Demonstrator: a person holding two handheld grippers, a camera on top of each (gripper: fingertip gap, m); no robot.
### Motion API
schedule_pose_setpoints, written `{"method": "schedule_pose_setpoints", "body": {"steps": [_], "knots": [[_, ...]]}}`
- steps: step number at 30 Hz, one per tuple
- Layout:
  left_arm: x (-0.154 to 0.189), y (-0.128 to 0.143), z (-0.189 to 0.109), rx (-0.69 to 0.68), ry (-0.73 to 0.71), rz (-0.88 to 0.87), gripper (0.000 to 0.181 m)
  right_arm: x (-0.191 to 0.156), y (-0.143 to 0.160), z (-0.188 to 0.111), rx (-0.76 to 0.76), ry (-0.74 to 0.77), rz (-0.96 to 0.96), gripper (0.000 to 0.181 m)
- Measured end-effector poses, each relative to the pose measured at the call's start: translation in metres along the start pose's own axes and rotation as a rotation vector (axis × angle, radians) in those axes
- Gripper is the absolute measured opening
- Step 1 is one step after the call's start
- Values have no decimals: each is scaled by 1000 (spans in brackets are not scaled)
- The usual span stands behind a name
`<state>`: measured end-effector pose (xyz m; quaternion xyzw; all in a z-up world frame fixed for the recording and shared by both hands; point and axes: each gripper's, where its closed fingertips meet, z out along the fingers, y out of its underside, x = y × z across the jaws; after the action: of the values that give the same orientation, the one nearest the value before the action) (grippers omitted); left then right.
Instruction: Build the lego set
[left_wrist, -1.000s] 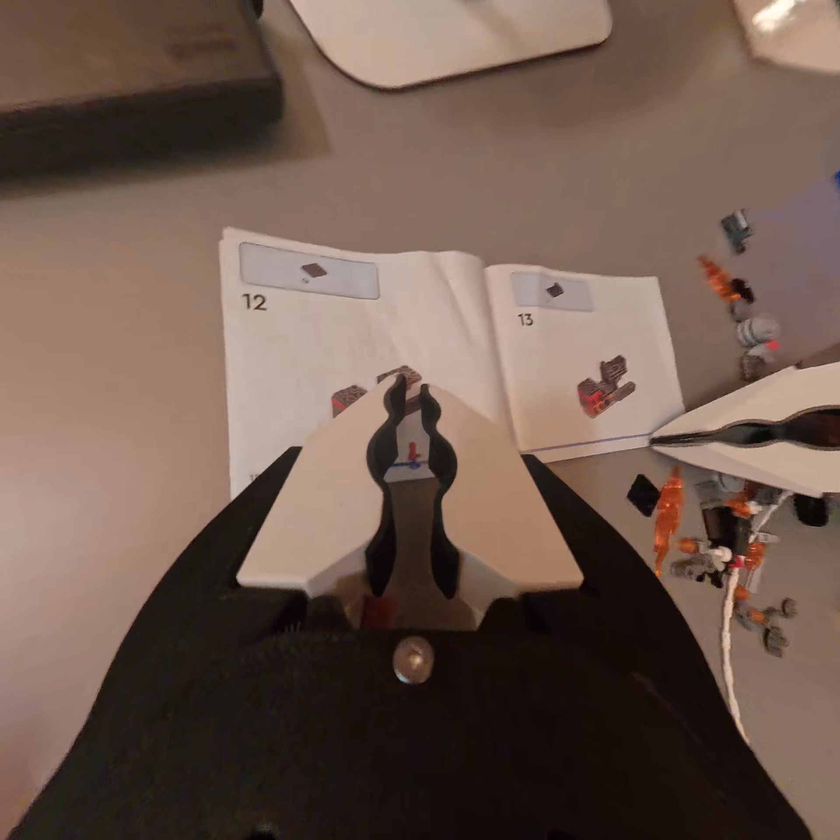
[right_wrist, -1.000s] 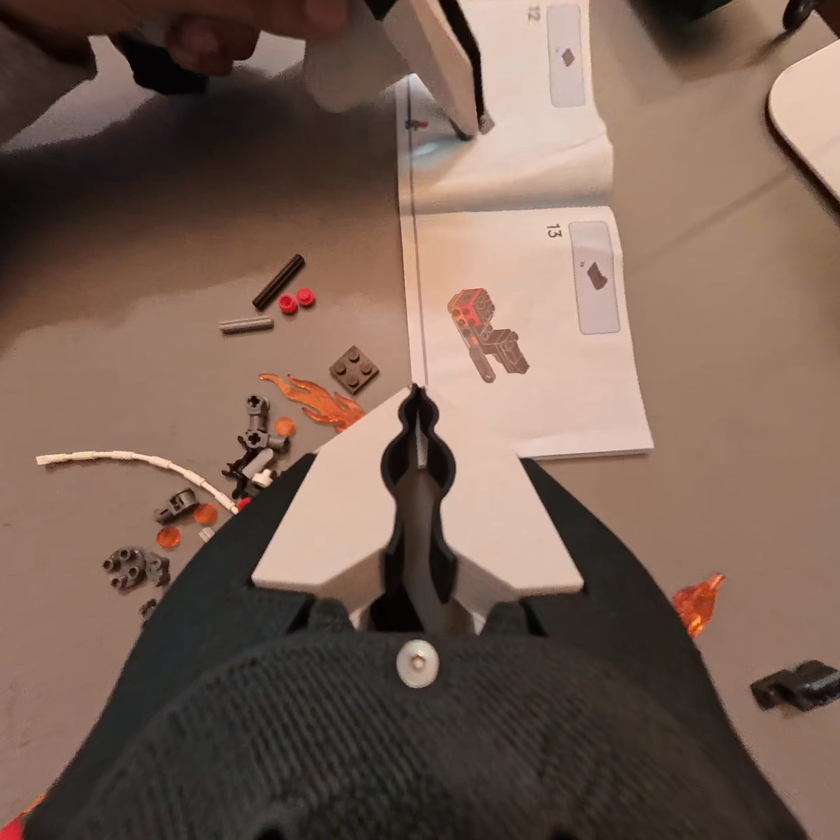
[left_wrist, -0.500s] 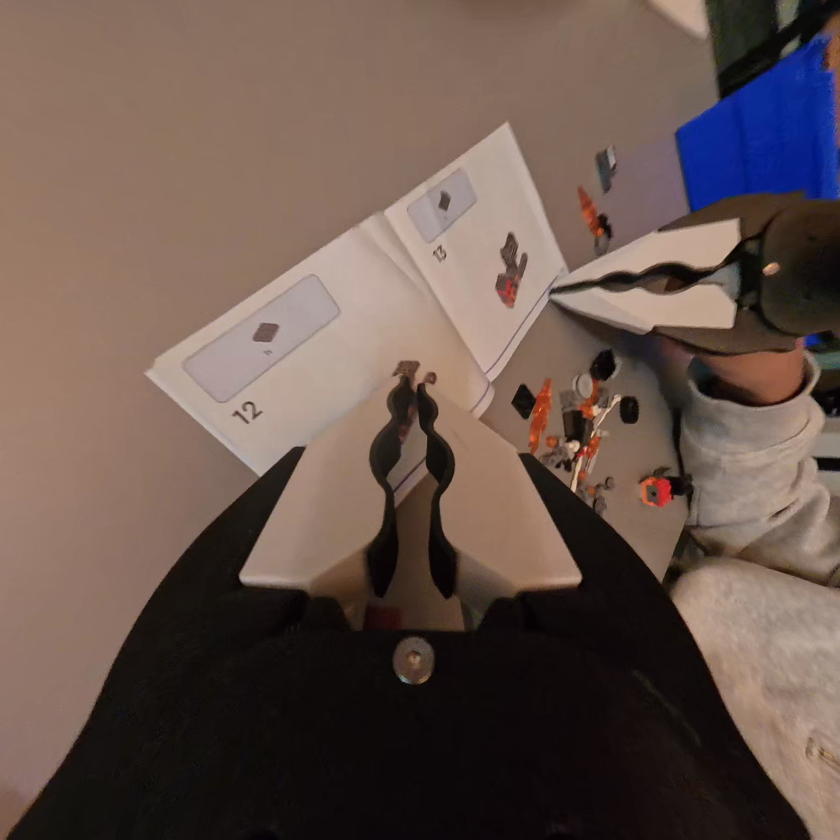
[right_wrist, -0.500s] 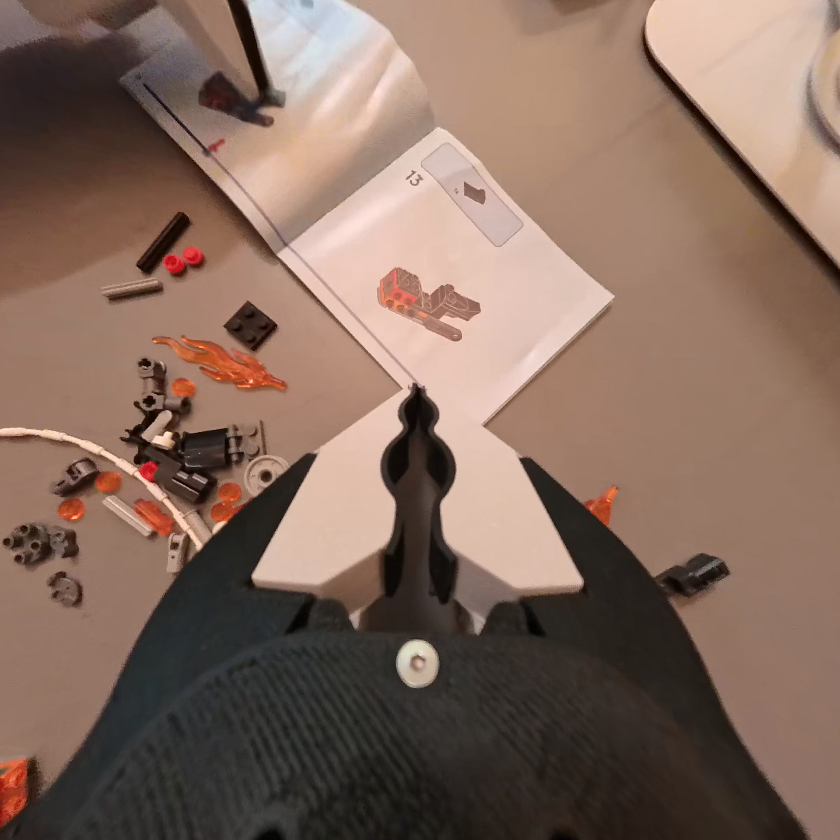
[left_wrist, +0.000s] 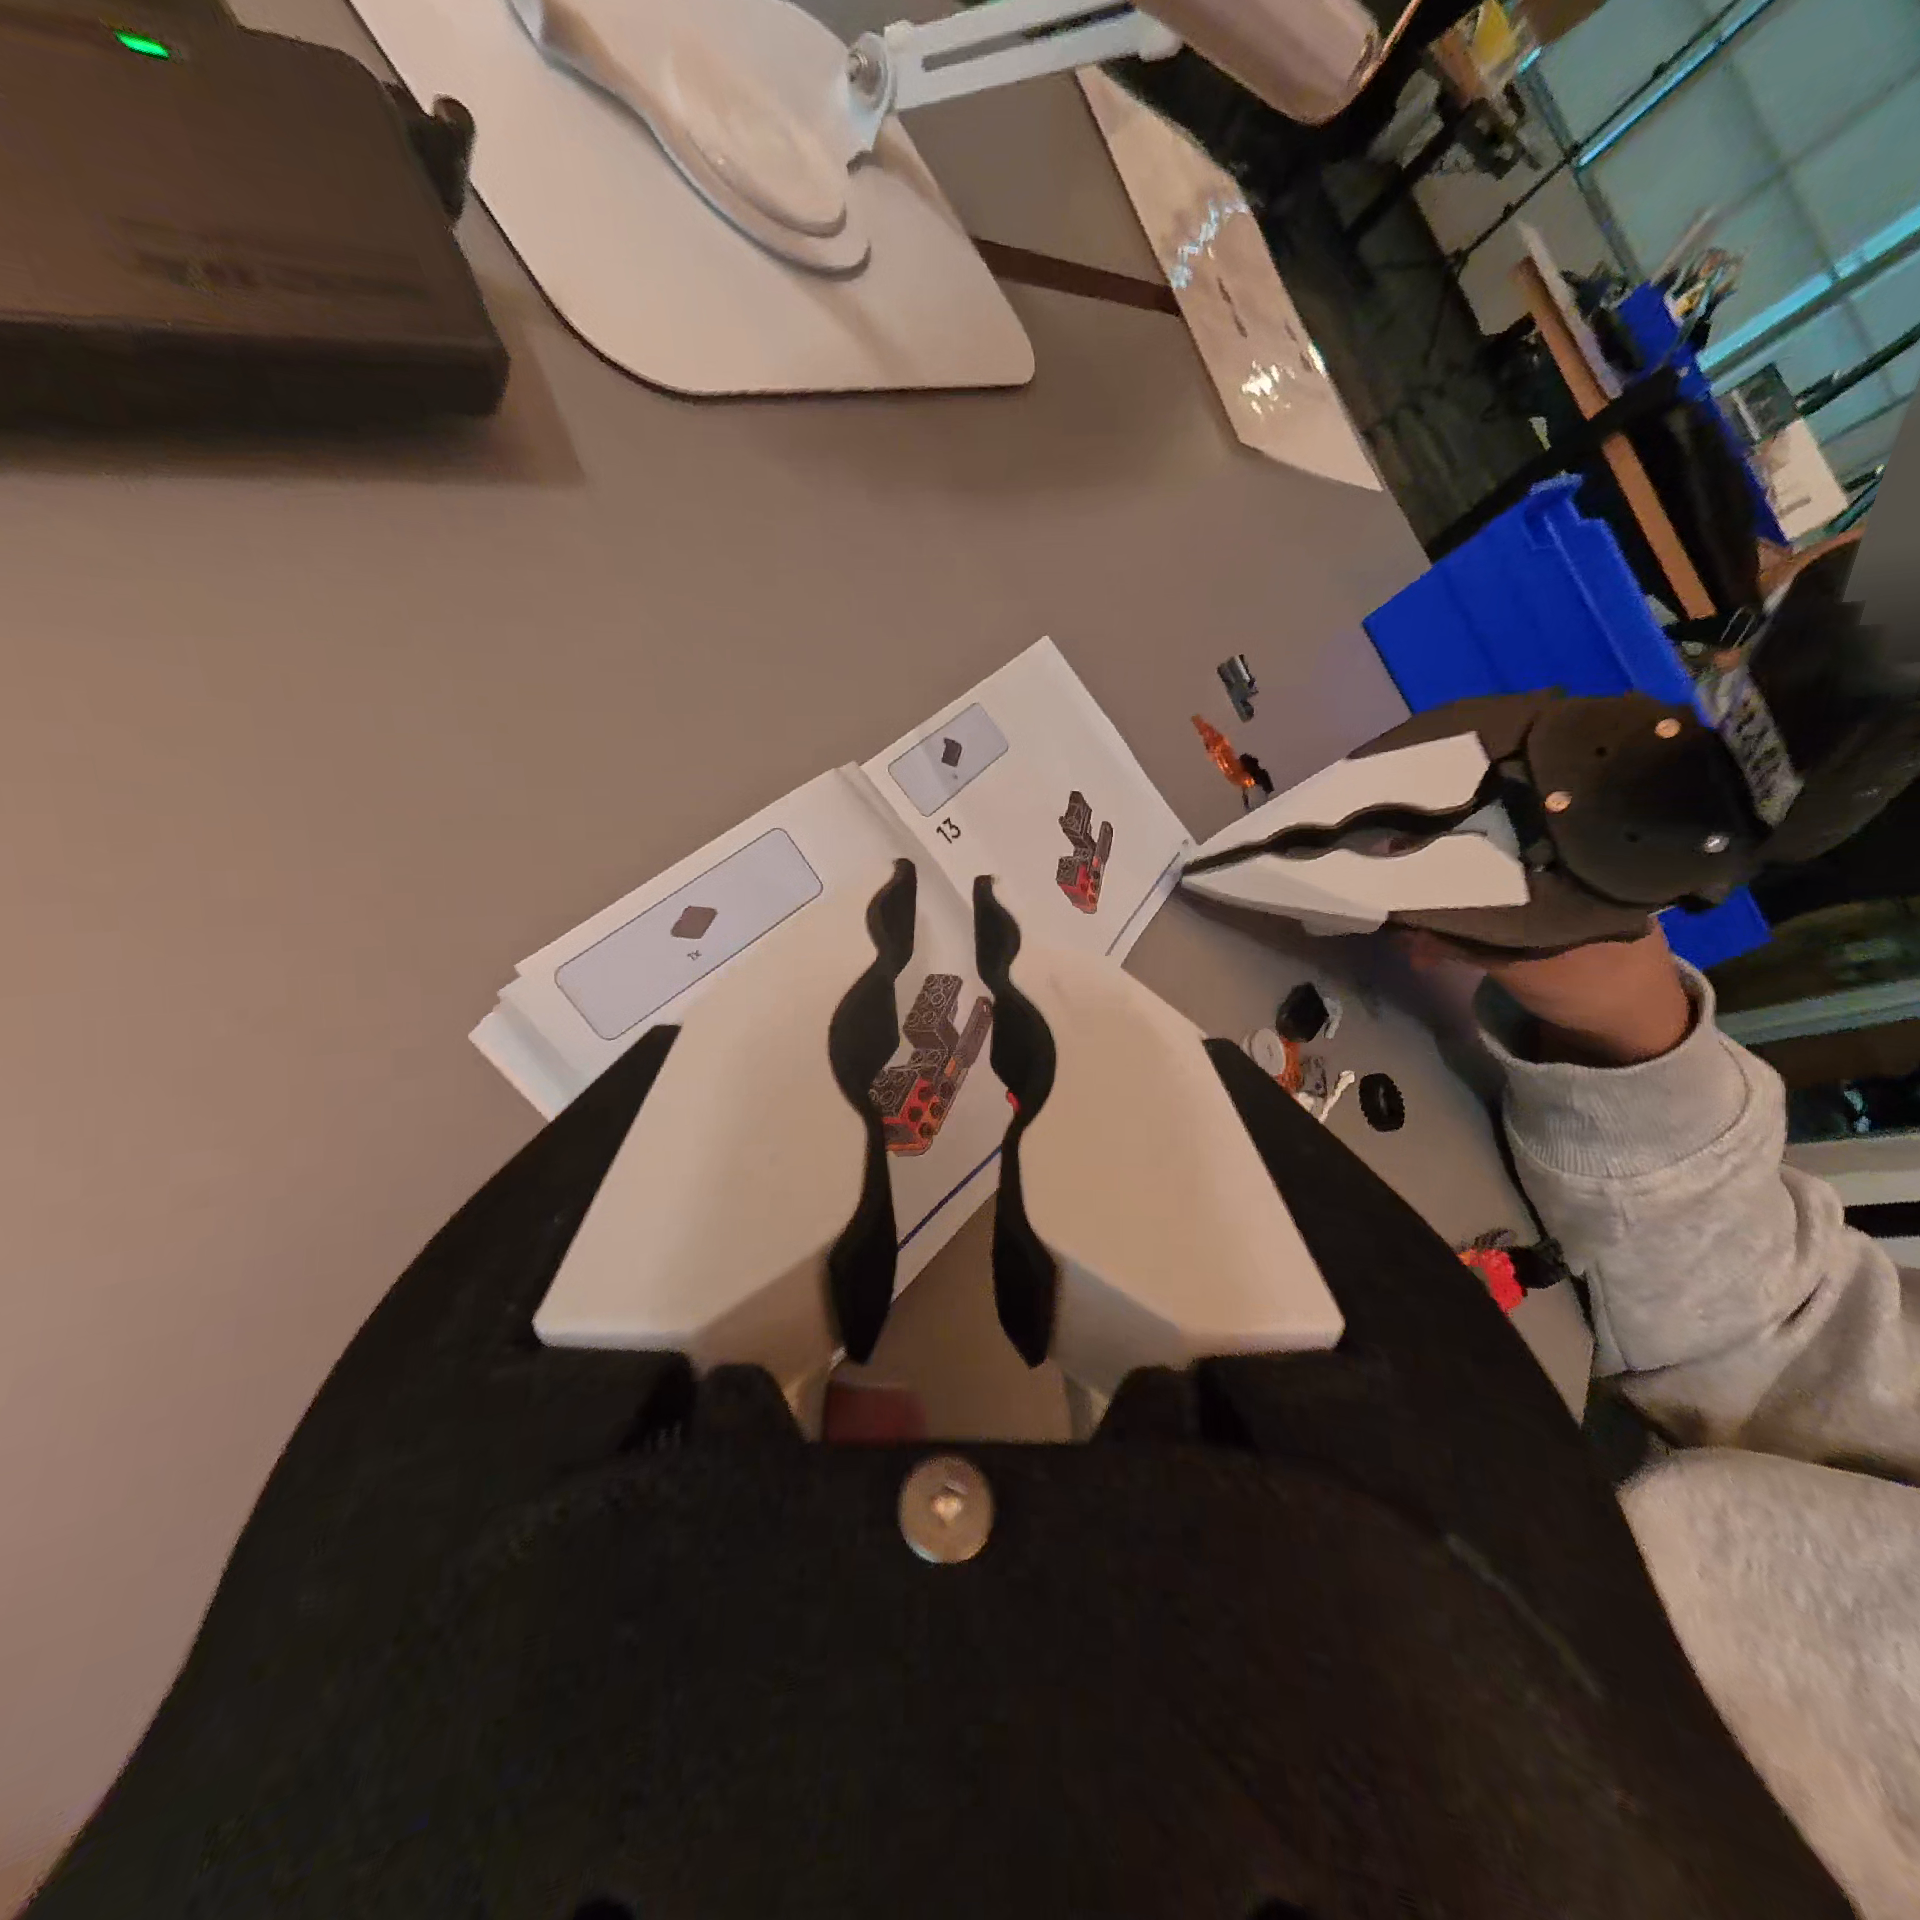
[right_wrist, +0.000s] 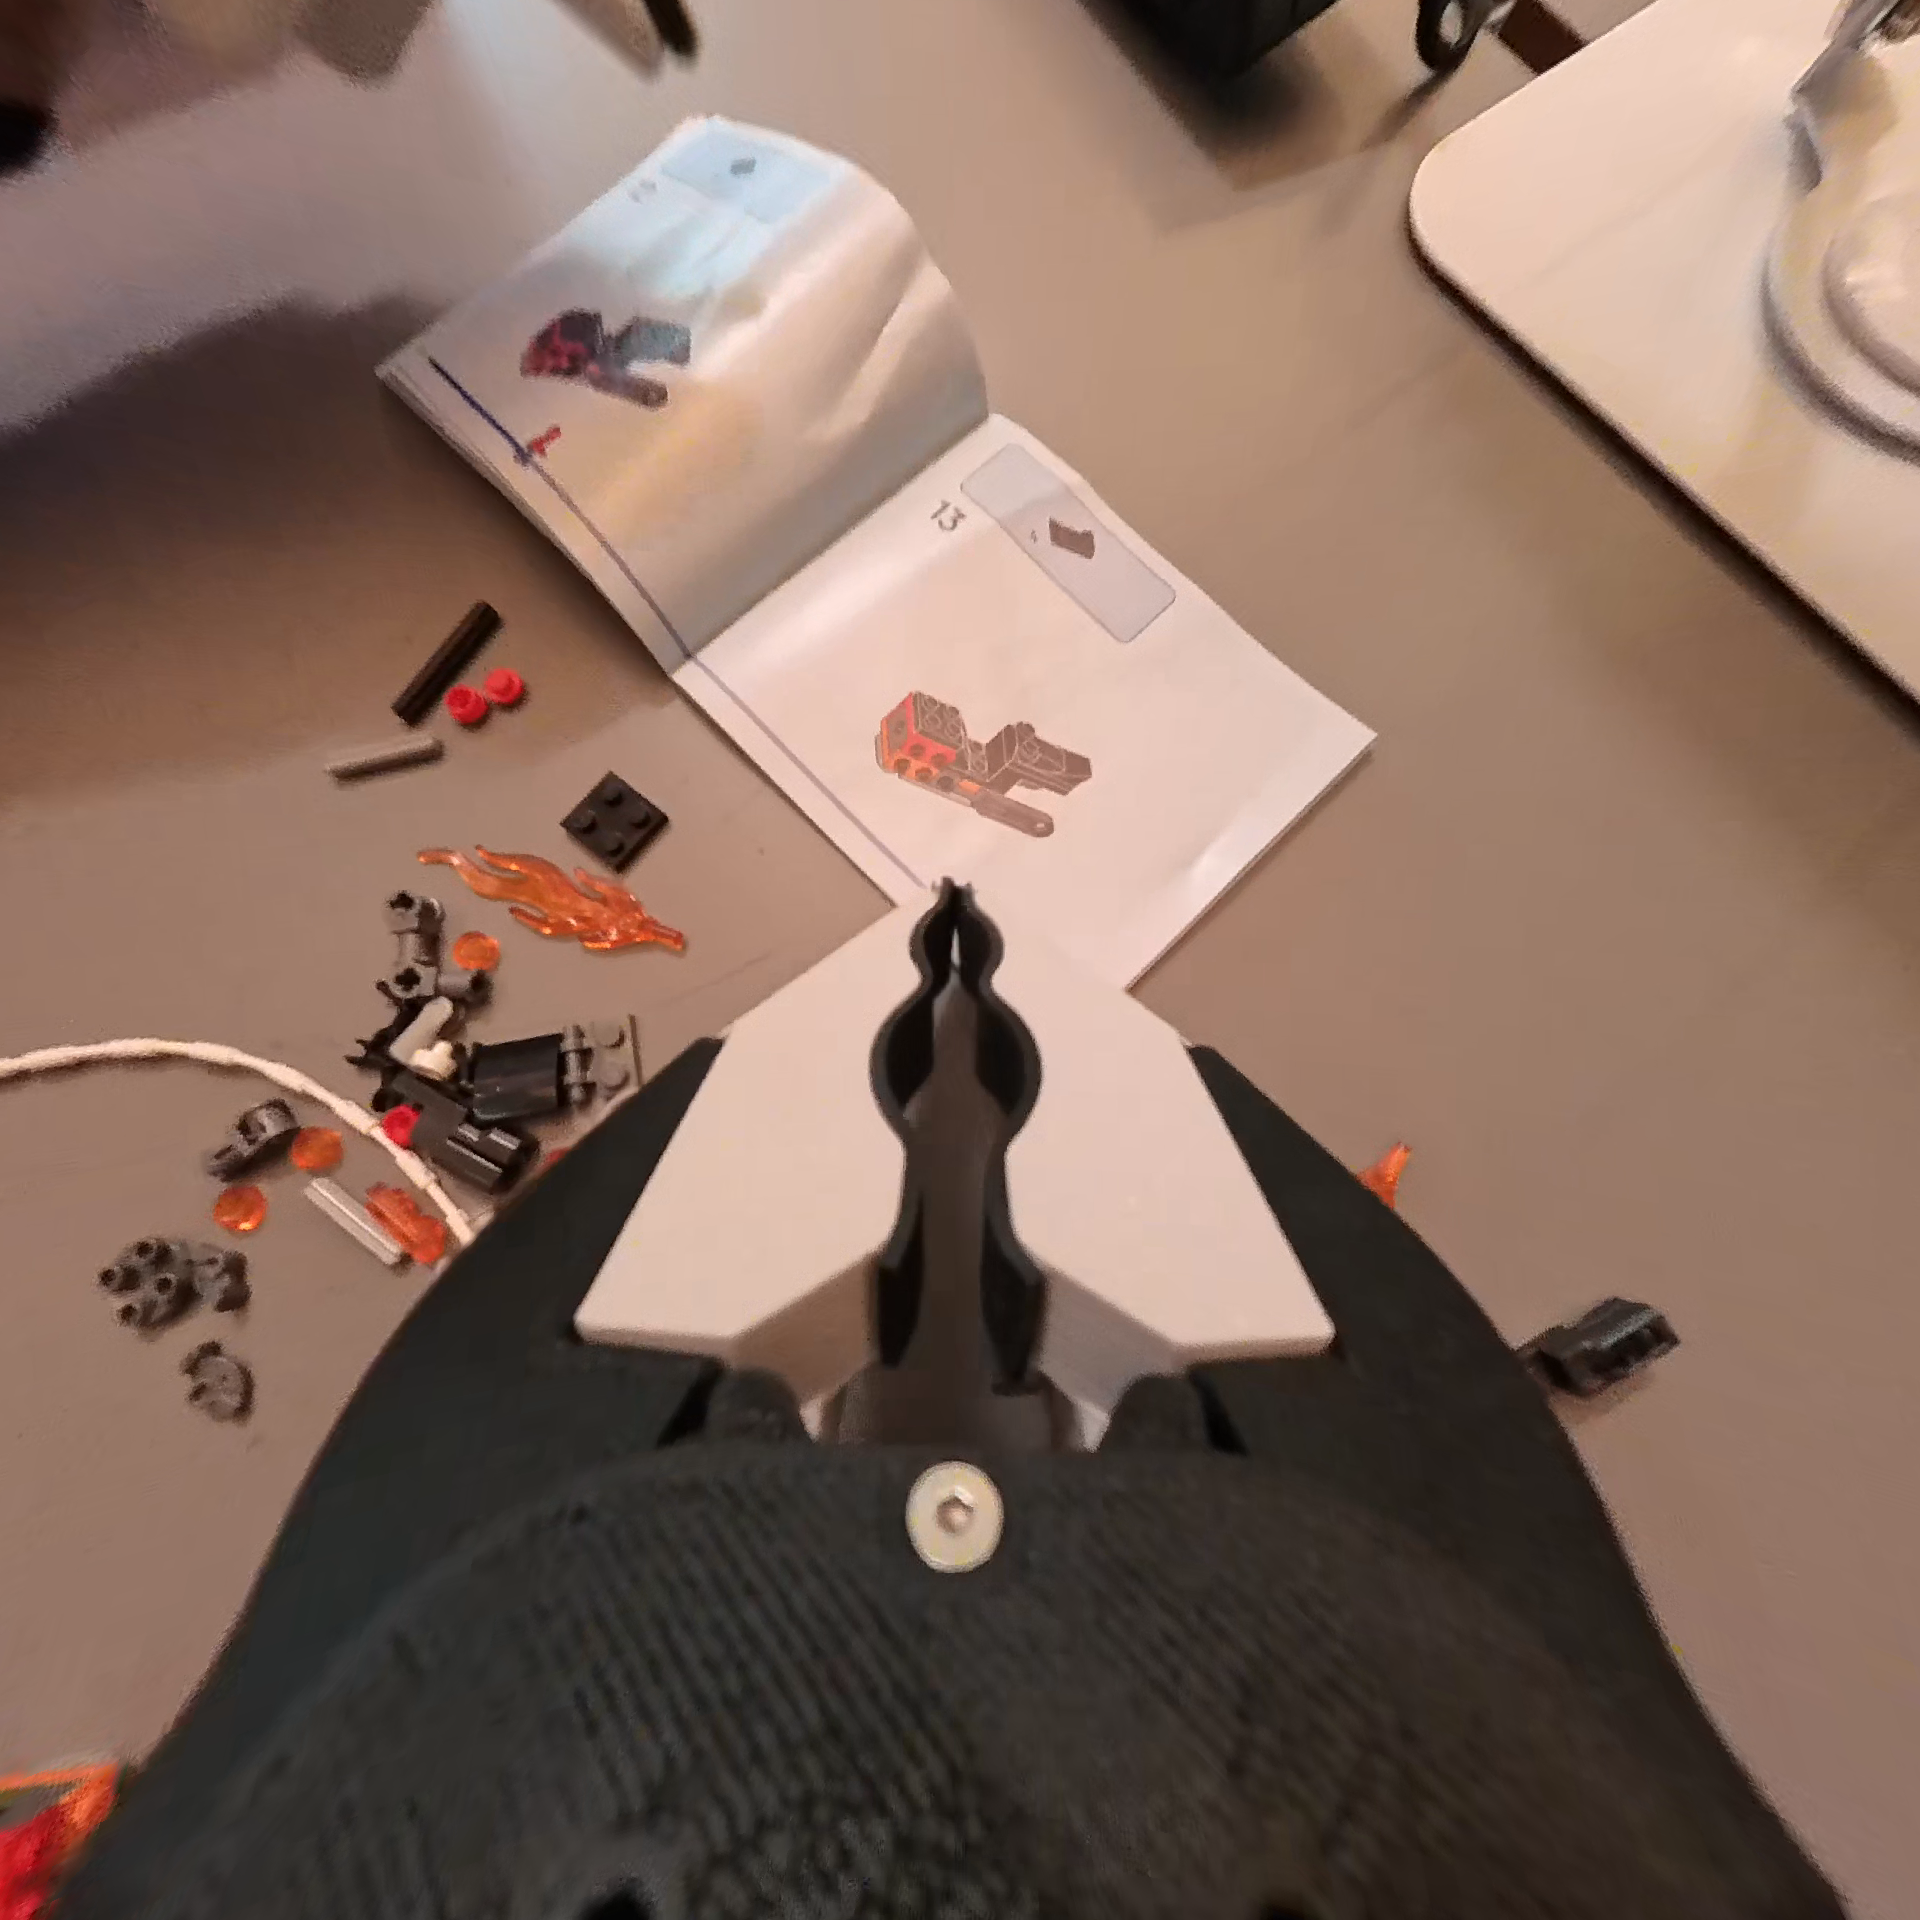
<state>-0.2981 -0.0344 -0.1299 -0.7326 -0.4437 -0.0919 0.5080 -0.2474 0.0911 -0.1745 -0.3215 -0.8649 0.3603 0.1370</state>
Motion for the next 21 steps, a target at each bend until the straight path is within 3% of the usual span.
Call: {"method": "schedule_pose_setpoints", "body": {"steps": [1,9,21], "knots": [[0,2,3,-14,-6,8,9,1,-4,-3,25,0,10,0],[0,16,16,-90,-16,27,10,12,-30,-27,197,13,57,0],[-15,32,24,-170,-75,11,10,13,-30,-28,198,44,21,0]]}}
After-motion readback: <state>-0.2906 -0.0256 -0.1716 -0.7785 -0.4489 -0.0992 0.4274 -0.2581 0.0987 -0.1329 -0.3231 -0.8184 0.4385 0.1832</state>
